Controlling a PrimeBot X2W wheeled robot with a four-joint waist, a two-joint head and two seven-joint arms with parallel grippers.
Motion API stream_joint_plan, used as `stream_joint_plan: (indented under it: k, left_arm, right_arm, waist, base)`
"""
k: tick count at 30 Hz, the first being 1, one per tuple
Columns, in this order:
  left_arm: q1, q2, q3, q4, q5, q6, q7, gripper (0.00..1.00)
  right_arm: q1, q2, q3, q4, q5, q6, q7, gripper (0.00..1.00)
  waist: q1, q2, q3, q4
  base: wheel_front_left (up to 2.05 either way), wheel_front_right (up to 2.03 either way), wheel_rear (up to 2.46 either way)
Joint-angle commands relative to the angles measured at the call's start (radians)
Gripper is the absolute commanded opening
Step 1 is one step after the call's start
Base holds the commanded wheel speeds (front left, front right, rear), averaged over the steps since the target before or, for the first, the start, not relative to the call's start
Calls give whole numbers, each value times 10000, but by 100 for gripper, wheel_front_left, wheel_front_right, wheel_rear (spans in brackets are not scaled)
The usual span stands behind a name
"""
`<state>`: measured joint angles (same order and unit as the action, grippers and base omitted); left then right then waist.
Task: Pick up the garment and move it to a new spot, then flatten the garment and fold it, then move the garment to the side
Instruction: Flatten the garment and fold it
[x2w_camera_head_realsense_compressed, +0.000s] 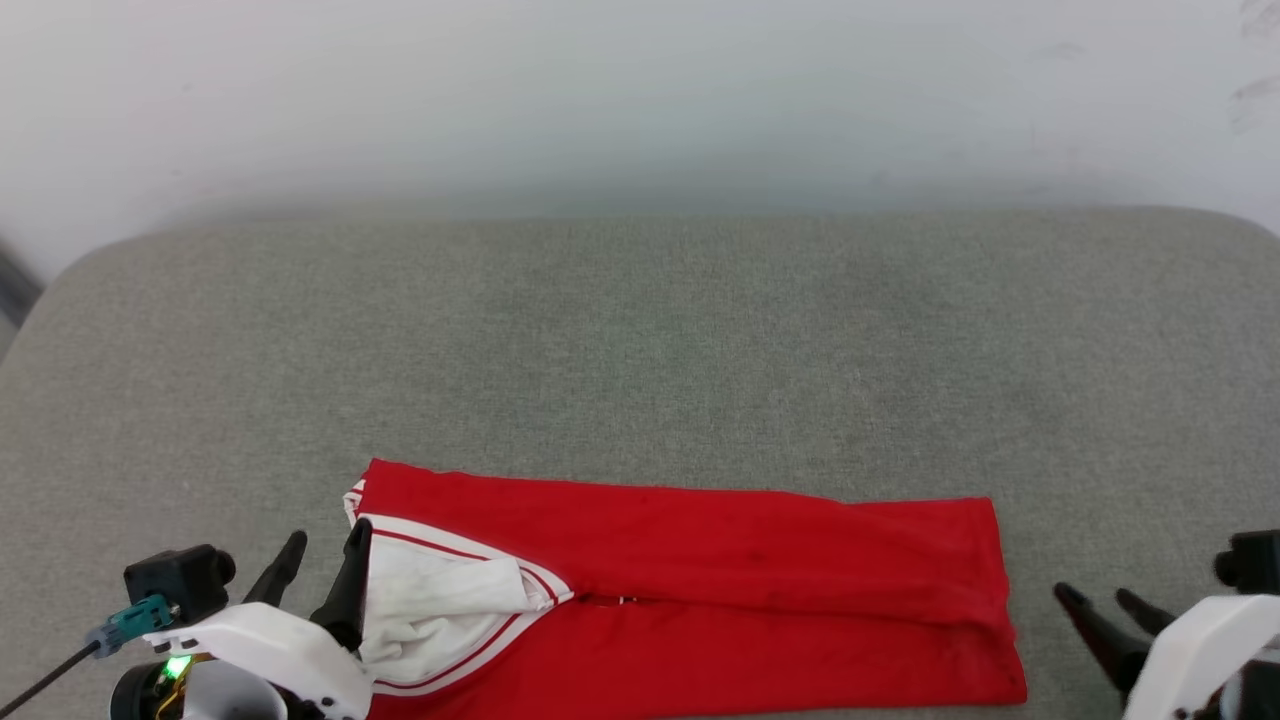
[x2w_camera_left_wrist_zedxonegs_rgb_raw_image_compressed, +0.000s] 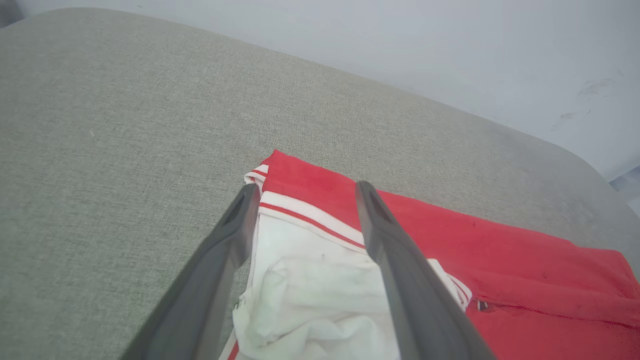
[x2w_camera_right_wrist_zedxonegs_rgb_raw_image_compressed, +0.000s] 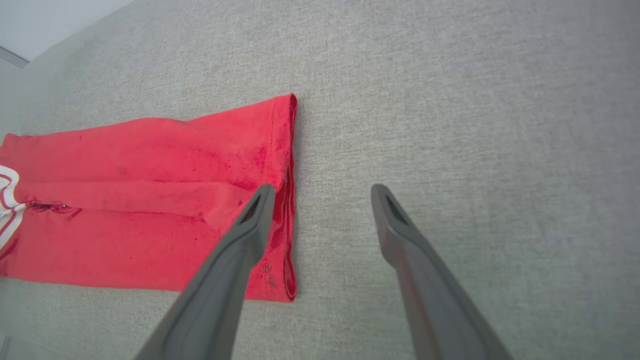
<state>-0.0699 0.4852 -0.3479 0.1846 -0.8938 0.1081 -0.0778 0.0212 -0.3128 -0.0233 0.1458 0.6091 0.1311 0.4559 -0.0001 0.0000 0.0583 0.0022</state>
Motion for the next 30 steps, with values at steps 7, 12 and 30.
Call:
stream_joint_plan:
  k: [7, 12, 30]
  left_arm:
    - [-366, -352, -148, -1046, 1086, 463, -1280, 100]
    - [-503, -610, -235, -1577, 1915, 702, -1711, 100]
    - [-670, -1397, 200, -2242, 3293, 528, -1890, 100]
  right_arm:
    - [-285, -253, -1117, -611, 45, -6, 2036, 100]
    - [-525, -25, -1357, -344, -56, -6, 3265, 100]
    - [-954, 1086, -589, 2205, 210, -5, 4253, 0]
  waist:
    - [1, 0, -366, 505]
    - [1, 0, -224, 1082]
    - [1, 0, 703, 2147]
  base:
    - [0, 0, 0]
    - [0, 0, 0]
    - [0, 0, 0]
